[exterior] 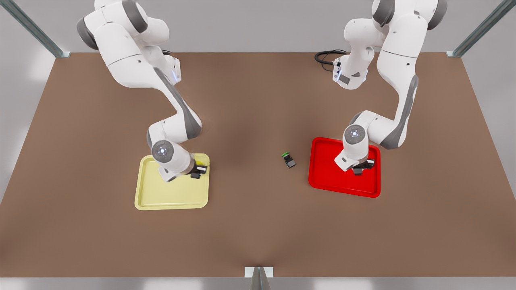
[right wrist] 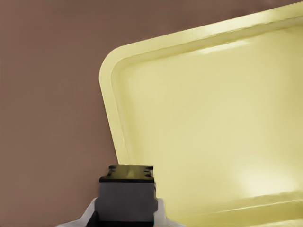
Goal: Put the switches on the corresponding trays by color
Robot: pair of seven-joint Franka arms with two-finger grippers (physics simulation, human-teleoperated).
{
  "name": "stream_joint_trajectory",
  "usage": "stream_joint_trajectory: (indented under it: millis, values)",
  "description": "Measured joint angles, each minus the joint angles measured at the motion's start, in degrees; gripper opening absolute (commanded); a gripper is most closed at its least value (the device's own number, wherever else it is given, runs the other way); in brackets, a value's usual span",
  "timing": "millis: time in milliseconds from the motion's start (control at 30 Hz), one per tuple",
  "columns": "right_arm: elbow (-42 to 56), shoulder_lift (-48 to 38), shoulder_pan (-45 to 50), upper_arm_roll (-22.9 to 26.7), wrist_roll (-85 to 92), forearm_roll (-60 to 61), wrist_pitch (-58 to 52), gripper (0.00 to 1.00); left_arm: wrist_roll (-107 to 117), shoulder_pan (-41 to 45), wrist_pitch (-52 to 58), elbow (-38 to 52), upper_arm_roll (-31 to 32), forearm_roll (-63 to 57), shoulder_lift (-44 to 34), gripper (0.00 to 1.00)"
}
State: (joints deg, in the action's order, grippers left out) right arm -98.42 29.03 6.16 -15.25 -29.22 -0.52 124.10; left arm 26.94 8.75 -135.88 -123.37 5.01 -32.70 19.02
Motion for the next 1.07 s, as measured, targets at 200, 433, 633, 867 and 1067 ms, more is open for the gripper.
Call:
stream_joint_trajectory:
  millis: [200,433,633,867,1067]
  values:
    - [0.2,3.4,-3.6,3.1,8.5,-1.7,2.1,0.59,0.2,0.3,0.0,0.2,0.7,6.0,0.4,1.00]
    - [-2.2,-1.6,-3.5,3.0,11.8,-1.8,2.2,1.00,0.1,0.3,3.6,0.7,1.1,13.1,-0.1,1.00]
    - [30.8,-19.4,1.5,7.9,24.5,-6.5,-55.9,1.00,-0.1,-0.3,12.8,19.1,1.8,22.4,-6.8,1.00]
    - [6.4,-42.7,0.4,12.5,24.0,-2.4,-43.1,1.00,-18.3,9.9,40.2,27.3,-5.5,30.8,-17.8,1.00]
    - [6.3,-43.2,0.4,13.1,24.1,-2.3,-43.0,1.00,-20.9,10.2,40.8,26.5,-5.5,33.0,-18.7,1.00]
